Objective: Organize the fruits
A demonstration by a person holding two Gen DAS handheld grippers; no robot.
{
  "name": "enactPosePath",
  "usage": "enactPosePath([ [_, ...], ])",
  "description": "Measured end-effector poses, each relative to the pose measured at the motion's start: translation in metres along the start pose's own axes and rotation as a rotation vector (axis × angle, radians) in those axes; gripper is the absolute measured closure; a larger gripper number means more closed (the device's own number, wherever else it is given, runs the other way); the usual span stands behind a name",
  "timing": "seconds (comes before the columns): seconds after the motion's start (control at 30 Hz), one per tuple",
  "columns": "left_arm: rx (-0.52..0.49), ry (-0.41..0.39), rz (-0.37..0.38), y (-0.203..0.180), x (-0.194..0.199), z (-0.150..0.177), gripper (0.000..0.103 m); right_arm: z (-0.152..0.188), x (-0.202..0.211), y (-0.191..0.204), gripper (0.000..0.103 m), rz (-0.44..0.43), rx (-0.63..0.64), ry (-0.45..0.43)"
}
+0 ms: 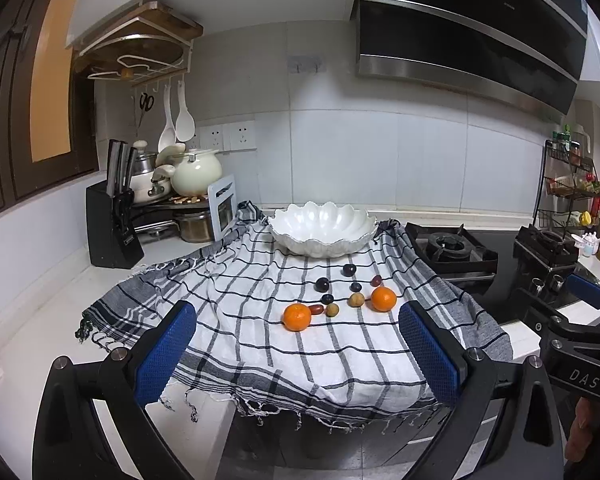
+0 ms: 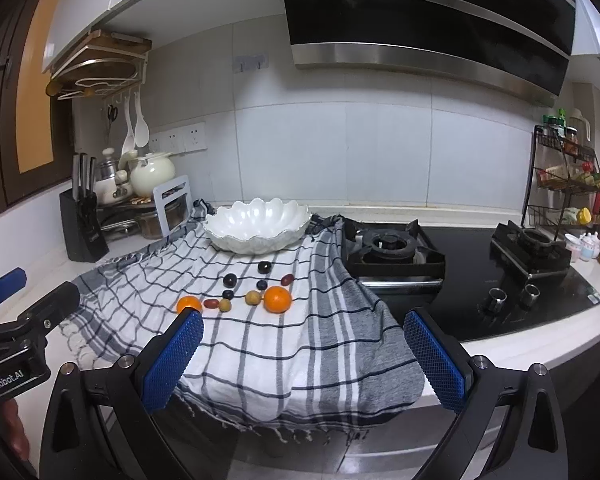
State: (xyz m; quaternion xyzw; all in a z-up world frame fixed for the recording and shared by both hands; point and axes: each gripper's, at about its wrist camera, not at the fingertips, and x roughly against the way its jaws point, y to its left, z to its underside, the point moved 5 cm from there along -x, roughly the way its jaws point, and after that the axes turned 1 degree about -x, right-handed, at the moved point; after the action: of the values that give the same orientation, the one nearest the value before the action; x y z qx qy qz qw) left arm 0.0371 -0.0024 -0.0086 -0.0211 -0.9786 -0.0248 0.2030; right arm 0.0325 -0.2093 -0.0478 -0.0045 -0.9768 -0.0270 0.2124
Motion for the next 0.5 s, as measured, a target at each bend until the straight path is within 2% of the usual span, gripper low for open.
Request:
enactPosePath([
  [0.5, 0.005, -0.003, 0.008, 0.0025, -0.0012, -0.0013, 0.0, -0.0003, 0.0, -0.0002, 0.001, 0.004, 0.002, -0.004],
])
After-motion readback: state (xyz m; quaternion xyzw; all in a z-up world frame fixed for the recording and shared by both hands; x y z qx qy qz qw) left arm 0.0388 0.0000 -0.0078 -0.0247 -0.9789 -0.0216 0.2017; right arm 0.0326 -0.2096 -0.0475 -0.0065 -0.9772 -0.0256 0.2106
